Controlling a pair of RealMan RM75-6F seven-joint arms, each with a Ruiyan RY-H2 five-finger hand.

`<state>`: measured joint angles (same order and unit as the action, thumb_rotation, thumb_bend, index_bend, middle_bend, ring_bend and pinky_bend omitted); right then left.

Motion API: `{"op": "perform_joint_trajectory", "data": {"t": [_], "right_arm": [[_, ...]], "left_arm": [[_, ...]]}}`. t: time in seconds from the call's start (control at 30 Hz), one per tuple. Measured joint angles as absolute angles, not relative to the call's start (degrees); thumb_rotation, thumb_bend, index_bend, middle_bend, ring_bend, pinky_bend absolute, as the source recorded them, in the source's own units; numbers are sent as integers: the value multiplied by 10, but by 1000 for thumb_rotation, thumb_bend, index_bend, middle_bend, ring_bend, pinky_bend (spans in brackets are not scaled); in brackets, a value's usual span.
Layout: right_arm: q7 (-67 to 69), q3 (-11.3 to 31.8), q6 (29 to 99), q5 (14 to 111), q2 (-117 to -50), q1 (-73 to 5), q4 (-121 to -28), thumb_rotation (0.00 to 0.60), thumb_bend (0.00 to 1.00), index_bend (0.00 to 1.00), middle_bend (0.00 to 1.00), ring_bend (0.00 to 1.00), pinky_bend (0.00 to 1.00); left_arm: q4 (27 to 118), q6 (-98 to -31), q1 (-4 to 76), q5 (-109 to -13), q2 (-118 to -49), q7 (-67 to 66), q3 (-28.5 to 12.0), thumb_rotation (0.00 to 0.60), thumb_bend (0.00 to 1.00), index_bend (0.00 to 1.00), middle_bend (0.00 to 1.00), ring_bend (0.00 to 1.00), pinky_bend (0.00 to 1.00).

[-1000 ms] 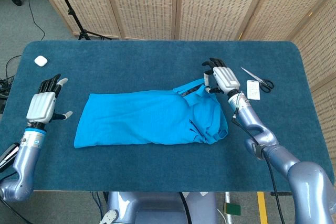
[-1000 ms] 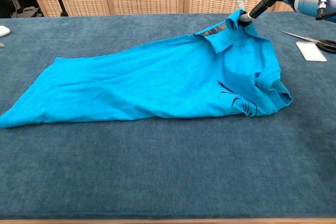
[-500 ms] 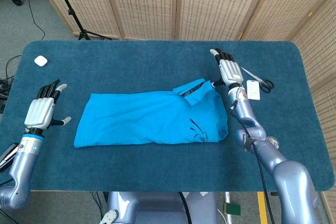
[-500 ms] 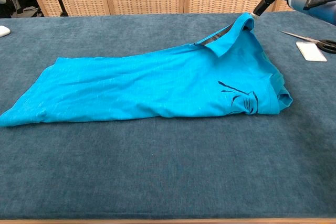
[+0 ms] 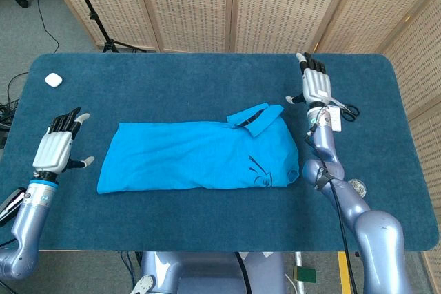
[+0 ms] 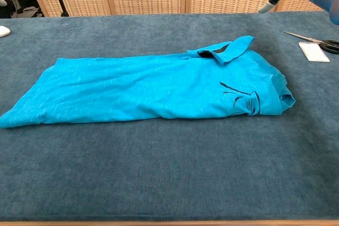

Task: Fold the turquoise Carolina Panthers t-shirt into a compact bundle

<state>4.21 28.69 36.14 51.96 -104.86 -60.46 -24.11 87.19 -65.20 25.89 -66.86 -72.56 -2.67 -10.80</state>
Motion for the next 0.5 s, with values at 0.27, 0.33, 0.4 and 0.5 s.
{"op": "perform_joint_trajectory", "data": {"t": [0.27,0.33,0.4,0.5], "right_arm": [[14,305,387,499,-1040,-598,-277,600,0,0,0,0,0],[16,302,395,505,-1029,-589,-301,600,0,0,0,0,0],[19,297,405,513,-1016,-579,-327,600,0,0,0,0,0],[24,286,427,533,-986,-553,-387,600,0,0,0,0,0]], "left_arm": [[873,-660,251,-687,-717,-14,-103,600,170,0,0,0,0],[868,-663,249,-701,-715,-8,-98,600,171,0,0,0,0],[863,-664,246,-719,-713,0,-90,600,170,0,0,0,0],[856,-666,240,-748,-707,23,-72,600,171,0,0,0,0]]}}
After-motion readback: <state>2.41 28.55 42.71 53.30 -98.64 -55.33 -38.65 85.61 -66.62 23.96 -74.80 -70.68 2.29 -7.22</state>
